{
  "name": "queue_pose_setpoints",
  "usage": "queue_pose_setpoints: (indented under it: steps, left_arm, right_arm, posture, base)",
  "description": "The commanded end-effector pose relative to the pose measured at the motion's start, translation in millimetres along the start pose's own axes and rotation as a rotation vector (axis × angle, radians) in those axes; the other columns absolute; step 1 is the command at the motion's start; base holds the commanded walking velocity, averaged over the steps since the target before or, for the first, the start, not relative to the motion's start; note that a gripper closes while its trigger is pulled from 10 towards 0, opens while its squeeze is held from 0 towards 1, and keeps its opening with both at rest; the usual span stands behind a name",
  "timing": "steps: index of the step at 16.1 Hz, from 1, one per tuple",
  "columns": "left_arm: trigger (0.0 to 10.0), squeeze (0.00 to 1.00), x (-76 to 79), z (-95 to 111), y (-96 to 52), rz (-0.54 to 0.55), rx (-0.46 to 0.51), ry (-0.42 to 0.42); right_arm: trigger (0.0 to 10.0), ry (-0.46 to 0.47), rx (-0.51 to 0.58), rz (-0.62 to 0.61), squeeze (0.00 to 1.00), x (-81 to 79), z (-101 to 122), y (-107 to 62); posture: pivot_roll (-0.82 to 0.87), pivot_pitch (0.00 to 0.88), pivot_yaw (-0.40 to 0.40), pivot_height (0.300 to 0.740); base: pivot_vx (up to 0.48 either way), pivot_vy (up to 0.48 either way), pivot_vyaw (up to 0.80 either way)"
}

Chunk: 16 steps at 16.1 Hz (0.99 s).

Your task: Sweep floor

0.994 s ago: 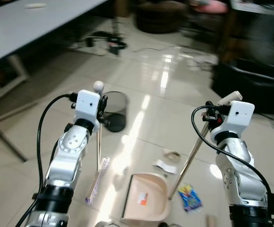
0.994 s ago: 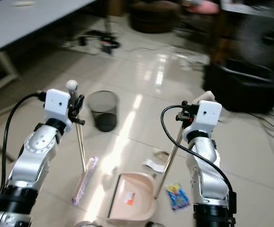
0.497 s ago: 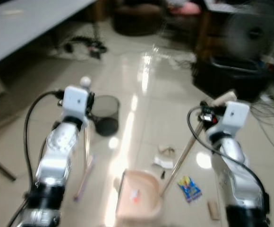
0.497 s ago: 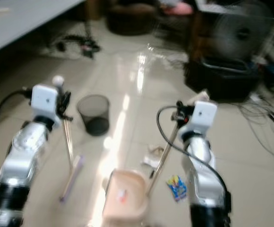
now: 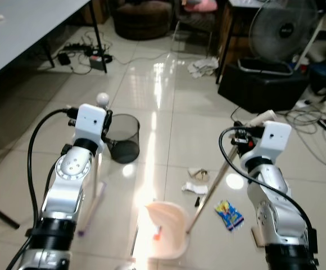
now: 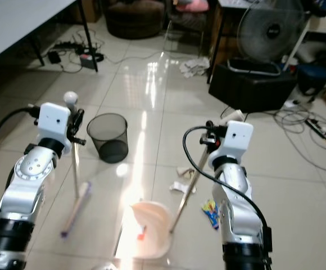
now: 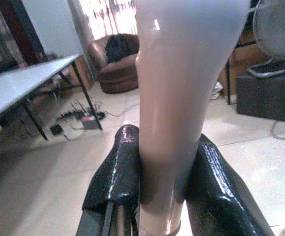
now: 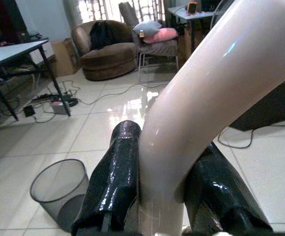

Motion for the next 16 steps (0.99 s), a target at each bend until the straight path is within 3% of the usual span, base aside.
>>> queue_pose_setpoints:
  steps: [1, 5, 6, 7, 11, 13, 16]
  left_arm:
    - [10.0, 0.00, 14.2, 8.9, 6.0, -0.047, 0.024, -0.070]
    - [10.0, 0.00, 5.2, 5.5, 7.4, -0.037, -0.010, -0.152]
    - [10.0, 0.00, 4.7, 7.9, 9.2, -0.043, 0.002, -0.125]
    - [10.0, 0.00, 4.8, 13.5, 9.7, -0.044, 0.027, -0.077]
    - [10.0, 0.00, 5.9, 13.8, 5.8, -0.033, 0.032, -0.072]
    - [10.0, 0.00, 5.1, 7.9, 4.6, -0.018, 0.019, -0.017]
    - [10.0, 0.00, 3.5, 9.7, -0.3, 0.013, 0.044, -0.061]
  right_arm:
    - [10.0, 0.006, 0.017, -0.055, 0.00, 16.7, 7.7, -0.1]
    - [10.0, 0.115, 0.057, -0.108, 0.00, 35.3, 23.5, 4.8]
    - [10.0, 0.090, 0.060, -0.118, 0.00, 40.1, 25.9, 6.1]
    - [10.0, -0.001, 0.056, -0.122, 0.00, 43.3, 25.8, 6.0]
    - [10.0, -0.118, 0.028, -0.097, 0.00, 30.9, 17.0, 0.9]
    - [10.0, -0.055, 0.036, -0.087, 0.00, 24.0, 14.4, -1.0]
    - [10.0, -0.044, 0.027, -0.066, 0.00, 15.2, 8.3, -0.9]
  posture:
    - [0.04, 0.011, 0.017, 0.740]
    - [0.02, 0.037, 0.015, 0.740]
    - [0.02, 0.042, 0.015, 0.740]
    - [0.02, 0.053, 0.019, 0.740]
    - [0.01, 0.050, 0.038, 0.740]
    - [0.02, 0.058, 0.029, 0.740]
    - [0.03, 0.043, 0.014, 0.740]
  base:
    - [0.000, 0.000, 0.00]
    - [0.000, 0.000, 0.00]
    - [0.000, 0.000, 0.00]
    - [0.000, 0.000, 0.00]
    - [0.000, 0.000, 0.00]
    - [0.000, 0.000, 0.00]
    - [0.000, 0.000, 0.00]
Point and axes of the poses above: a point about 5 cm out from each wrist's last joint towards the gripper, its own y axis pointing out of the wrist towards the gripper, its own z axis along the axis of the wrist's last joint, x = y × z, the point moved 5 cm from there along y, pointing out of the wrist towards the gripper, and after that the axes turned 12 degrees about -y, right-handed, at the moved point
